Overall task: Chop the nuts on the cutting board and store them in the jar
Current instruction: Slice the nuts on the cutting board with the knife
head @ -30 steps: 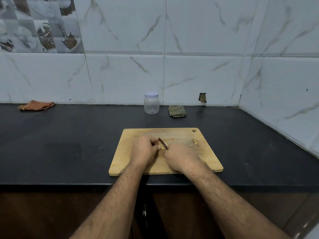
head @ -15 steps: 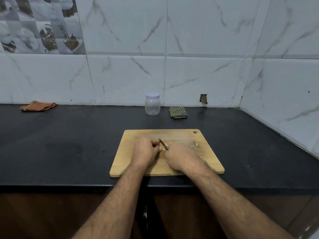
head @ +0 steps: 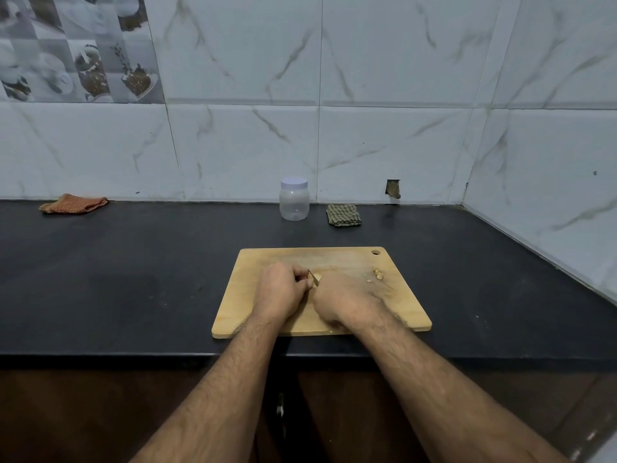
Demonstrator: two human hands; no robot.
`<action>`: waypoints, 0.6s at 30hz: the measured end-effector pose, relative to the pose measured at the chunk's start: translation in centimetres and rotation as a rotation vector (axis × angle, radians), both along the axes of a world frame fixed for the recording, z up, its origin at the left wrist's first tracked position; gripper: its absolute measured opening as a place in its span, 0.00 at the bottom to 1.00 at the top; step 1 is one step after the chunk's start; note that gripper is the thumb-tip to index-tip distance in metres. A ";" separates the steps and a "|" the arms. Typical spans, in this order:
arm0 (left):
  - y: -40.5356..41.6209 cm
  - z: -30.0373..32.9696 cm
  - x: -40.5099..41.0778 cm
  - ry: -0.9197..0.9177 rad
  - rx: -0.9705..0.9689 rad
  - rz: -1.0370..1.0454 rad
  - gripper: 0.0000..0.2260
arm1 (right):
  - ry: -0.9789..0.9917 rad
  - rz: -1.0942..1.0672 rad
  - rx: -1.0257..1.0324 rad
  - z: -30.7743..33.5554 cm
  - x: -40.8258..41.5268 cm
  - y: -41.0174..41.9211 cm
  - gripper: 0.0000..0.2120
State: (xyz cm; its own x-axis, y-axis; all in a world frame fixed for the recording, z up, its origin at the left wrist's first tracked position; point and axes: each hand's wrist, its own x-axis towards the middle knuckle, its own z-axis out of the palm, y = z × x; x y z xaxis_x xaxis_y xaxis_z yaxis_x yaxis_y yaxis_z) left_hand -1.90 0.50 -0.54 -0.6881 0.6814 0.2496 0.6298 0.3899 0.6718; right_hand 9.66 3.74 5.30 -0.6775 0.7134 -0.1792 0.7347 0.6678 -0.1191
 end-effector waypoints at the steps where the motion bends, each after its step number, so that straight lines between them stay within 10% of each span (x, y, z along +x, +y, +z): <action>1: 0.0 0.0 0.0 0.000 0.000 0.001 0.07 | 0.008 -0.022 -0.008 0.0 0.4 -0.1 0.12; 18: -0.3 0.3 0.3 0.037 -0.018 -0.045 0.06 | -0.001 -0.003 0.000 -0.3 4.3 -1.1 0.14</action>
State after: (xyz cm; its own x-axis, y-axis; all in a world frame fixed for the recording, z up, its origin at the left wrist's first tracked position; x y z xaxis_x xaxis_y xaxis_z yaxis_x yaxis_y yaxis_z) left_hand -1.65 0.23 -0.29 -0.6474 0.7158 0.2618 0.6712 0.3726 0.6408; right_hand 13.98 2.66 5.03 -0.6750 0.7156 -0.1799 0.7370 0.6655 -0.1179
